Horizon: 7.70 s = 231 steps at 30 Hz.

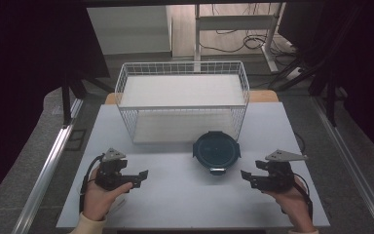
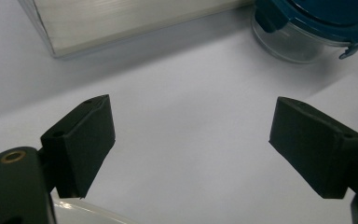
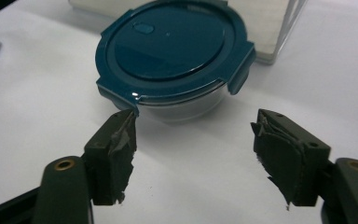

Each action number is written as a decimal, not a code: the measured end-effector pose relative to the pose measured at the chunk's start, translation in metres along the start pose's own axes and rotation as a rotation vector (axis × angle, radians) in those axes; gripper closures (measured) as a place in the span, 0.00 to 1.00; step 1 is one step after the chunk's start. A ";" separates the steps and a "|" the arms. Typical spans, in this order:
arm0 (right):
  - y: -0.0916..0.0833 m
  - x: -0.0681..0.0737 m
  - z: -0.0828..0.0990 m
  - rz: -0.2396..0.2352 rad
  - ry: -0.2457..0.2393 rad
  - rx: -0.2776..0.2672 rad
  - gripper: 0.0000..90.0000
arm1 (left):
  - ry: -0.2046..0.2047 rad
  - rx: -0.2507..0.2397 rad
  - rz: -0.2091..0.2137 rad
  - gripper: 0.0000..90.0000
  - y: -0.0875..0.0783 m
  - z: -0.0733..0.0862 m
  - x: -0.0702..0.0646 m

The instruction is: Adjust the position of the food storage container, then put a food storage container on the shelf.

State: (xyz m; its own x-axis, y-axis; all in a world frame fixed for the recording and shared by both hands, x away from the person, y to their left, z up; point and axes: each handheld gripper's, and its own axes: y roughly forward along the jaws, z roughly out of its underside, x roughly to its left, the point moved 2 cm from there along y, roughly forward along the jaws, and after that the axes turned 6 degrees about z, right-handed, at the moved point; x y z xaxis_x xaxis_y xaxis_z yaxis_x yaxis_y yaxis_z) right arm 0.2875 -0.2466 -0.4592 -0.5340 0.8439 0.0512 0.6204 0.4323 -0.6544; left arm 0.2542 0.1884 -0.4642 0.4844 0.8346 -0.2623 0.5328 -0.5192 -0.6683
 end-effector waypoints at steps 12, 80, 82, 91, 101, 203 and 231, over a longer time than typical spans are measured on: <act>0.005 0.003 -0.011 0.000 -0.010 0.016 0.41 | -0.011 -0.009 0.006 0.16 -0.006 0.001 0.002; 0.108 -0.030 -0.094 0.089 -0.243 0.122 1.00 | 0.014 0.034 0.029 0.16 0.008 0.001 -0.008; 0.109 -0.030 -0.094 0.098 -0.254 0.126 1.00 | 0.014 0.034 0.030 0.16 0.008 0.001 -0.008; 0.117 -0.029 -0.091 0.126 -0.318 0.138 1.00 | 0.015 0.038 0.030 0.16 0.010 0.001 -0.008; 0.127 -0.029 -0.087 0.138 -0.344 0.160 1.00 | 0.013 0.039 0.029 0.16 0.010 0.001 -0.006; 0.097 0.048 -0.067 -0.149 -0.266 0.014 0.73 | -0.027 -0.035 0.083 0.18 0.009 -0.004 -0.004; 0.043 0.031 -0.042 -0.201 0.050 -0.037 0.19 | -0.107 -0.081 0.122 0.15 0.005 -0.008 -0.011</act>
State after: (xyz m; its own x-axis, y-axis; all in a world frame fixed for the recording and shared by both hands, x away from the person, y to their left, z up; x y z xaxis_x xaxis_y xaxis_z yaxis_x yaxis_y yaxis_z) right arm 0.3219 -0.1889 -0.4546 -0.6205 0.7540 0.2155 0.5259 0.6040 -0.5989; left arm 0.2569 0.1747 -0.4591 0.4749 0.7769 -0.4133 0.5306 -0.6275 -0.5699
